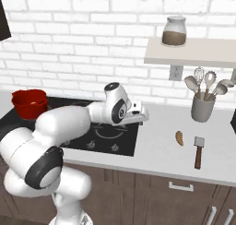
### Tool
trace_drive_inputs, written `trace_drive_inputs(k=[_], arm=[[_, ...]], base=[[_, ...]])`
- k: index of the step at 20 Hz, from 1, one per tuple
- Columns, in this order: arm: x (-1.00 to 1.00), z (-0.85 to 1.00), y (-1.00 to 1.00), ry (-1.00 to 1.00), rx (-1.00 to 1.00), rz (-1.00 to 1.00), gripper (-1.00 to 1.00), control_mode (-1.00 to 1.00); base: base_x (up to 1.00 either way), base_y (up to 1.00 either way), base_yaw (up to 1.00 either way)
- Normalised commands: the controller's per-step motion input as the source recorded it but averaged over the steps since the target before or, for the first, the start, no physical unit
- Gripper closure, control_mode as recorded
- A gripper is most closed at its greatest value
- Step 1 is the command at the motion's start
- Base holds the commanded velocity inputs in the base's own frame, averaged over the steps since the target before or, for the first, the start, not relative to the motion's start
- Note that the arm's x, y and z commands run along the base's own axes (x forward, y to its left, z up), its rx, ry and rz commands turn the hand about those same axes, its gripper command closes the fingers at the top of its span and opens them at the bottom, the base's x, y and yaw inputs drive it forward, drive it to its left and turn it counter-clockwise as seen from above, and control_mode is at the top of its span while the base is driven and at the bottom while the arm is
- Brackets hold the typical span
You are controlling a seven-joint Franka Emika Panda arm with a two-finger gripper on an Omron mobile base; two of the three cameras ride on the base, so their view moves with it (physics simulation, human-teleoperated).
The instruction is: Put the onion and sweet potato in the pot. Retrieve the spatula and lightly stir the vegetables in the pot.
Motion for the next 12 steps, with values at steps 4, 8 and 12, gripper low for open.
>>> trace_drive_inputs(k=[4,8,12], arm=[[0.00,-0.02,-1.00,0.11,0.01,-0.02,-1.00,-1.00],[0.00,-0.16,-1.00,0.10,0.07,-0.02,-1.00,-1.00],[0.05,-0.27,-1.00,0.08,0.09,0.00,-1.00,-1.00]], base=[[0.00,0.00,0.00],[0.00,0.00,0.00],[0.00,0.00,0.00]])
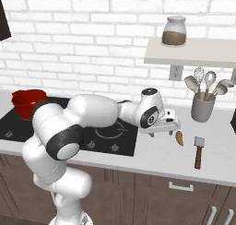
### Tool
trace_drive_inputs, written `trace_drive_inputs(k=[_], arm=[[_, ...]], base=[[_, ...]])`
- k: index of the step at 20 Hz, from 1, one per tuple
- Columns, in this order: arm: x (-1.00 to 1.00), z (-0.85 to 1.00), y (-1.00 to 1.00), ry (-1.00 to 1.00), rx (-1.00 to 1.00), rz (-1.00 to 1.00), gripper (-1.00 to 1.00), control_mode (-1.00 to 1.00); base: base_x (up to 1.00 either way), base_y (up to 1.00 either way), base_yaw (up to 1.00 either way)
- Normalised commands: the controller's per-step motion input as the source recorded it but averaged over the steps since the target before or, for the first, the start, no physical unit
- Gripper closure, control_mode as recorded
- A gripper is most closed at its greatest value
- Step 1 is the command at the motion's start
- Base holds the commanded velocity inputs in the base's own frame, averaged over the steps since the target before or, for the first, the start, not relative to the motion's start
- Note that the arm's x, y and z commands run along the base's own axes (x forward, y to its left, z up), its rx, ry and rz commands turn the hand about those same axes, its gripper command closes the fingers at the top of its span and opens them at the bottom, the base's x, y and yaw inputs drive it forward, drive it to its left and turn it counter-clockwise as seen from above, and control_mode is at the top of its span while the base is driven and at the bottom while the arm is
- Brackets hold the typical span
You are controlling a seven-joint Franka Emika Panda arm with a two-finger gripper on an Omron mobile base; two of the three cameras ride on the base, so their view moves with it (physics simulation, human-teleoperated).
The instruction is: Put the onion and sweet potato in the pot. Retrieve the spatula and lightly stir the vegetables in the pot.
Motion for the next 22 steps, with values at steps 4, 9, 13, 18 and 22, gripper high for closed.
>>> trace_drive_inputs(k=[4,9,13,18,22], arm=[[0.33,-0.54,-0.91,0.02,0.05,0.03,-1.00,-1.00],[0.42,-0.32,-0.43,-0.05,-0.01,0.06,-1.00,-1.00],[0.30,-0.30,-0.33,-0.02,0.00,0.03,-1.00,-1.00],[0.40,-0.35,-0.03,0.00,0.00,0.00,-1.00,-1.00],[0.36,-0.25,0.00,0.00,0.00,0.00,-1.00,-1.00]], base=[[0.00,0.00,0.00],[0.00,0.00,0.00],[0.00,0.00,0.00],[0.00,0.00,0.00],[0.00,0.00,0.00]])
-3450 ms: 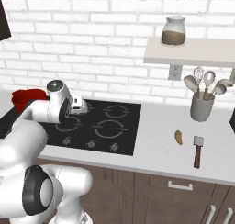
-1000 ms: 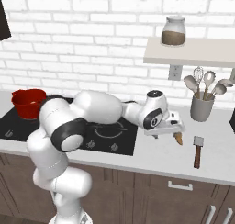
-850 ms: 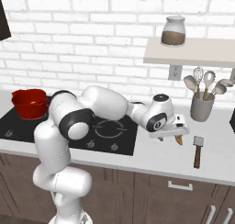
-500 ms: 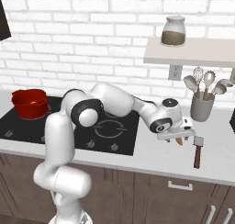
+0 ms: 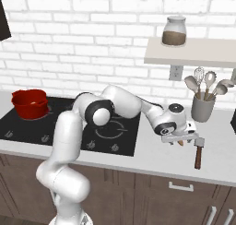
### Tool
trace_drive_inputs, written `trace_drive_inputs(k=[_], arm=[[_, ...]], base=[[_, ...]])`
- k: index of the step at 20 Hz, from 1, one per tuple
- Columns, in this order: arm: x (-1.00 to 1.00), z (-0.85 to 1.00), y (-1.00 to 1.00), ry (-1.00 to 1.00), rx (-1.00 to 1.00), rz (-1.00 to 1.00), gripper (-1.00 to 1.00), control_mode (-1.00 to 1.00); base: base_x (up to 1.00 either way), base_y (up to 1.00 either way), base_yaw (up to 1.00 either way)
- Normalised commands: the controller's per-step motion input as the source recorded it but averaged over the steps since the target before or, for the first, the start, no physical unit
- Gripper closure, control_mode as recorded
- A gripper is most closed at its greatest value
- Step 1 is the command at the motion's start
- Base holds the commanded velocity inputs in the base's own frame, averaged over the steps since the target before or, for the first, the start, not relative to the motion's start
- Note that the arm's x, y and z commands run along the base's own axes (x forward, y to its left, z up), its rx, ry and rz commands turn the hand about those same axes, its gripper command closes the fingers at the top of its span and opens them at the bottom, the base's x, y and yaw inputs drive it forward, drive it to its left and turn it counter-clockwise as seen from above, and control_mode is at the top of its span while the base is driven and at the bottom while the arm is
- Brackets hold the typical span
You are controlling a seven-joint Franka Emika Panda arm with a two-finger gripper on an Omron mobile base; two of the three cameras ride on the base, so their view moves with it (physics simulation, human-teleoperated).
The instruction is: Put the onion and sweet potato in the pot. Retrieve the spatula and lightly stir the vegetables in the pot.
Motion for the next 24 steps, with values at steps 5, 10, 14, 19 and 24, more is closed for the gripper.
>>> trace_drive_inputs(k=[5,10,14,19,24], arm=[[0.20,-0.31,-0.02,0.00,0.00,0.00,1.00,-1.00],[0.17,-0.28,0.00,0.00,0.01,0.00,1.00,-1.00],[0.00,-0.28,0.06,0.00,0.03,0.00,1.00,-1.00],[-0.48,0.07,0.41,-0.03,0.00,0.00,1.00,-1.00],[-0.87,0.50,0.77,-0.04,0.00,0.06,1.00,-1.00]], base=[[0.00,0.00,0.00],[0.00,0.00,0.00],[0.00,0.00,0.00],[0.00,0.00,0.00],[0.00,0.00,0.00]])
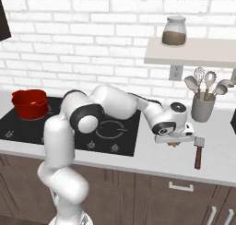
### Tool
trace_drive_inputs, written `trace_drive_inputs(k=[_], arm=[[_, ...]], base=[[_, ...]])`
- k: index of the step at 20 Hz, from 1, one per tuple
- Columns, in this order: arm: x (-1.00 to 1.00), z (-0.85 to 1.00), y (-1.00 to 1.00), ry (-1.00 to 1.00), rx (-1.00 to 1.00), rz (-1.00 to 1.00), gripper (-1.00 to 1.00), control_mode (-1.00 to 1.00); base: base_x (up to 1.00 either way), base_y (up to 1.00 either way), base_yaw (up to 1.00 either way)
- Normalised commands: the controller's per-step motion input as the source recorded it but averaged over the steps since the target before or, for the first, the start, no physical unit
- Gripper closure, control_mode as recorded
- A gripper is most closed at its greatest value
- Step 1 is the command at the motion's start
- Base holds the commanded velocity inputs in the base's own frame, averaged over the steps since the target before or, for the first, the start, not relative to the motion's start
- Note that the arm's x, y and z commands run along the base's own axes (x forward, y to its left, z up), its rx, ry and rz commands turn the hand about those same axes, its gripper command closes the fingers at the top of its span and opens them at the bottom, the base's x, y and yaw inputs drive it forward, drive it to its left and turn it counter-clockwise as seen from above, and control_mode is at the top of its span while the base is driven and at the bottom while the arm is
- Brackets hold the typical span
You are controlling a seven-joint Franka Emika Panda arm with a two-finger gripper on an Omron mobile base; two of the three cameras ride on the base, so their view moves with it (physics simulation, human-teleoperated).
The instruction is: Put the onion and sweet potato in the pot. Retrieve the spatula and lightly stir the vegetables in the pot.
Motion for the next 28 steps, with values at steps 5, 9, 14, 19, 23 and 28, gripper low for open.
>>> trace_drive_inputs(k=[5,9,14,19,23,28], arm=[[-0.54,0.50,0.90,-0.01,0.00,0.13,1.00,-1.00],[-0.28,0.35,0.76,0.00,0.00,0.14,1.00,-1.00],[-0.25,0.17,0.67,0.00,0.02,0.15,1.00,-1.00],[-0.08,0.01,0.65,0.00,0.01,0.18,1.00,-1.00],[0.00,0.00,0.61,0.00,0.00,0.15,1.00,-1.00],[0.00,0.00,0.65,0.00,0.00,0.18,1.00,-1.00]], base=[[0.00,0.00,0.00],[0.00,0.00,0.00],[0.00,0.00,0.00],[0.00,0.00,0.00],[0.00,0.00,0.00],[0.00,0.00,0.00]])
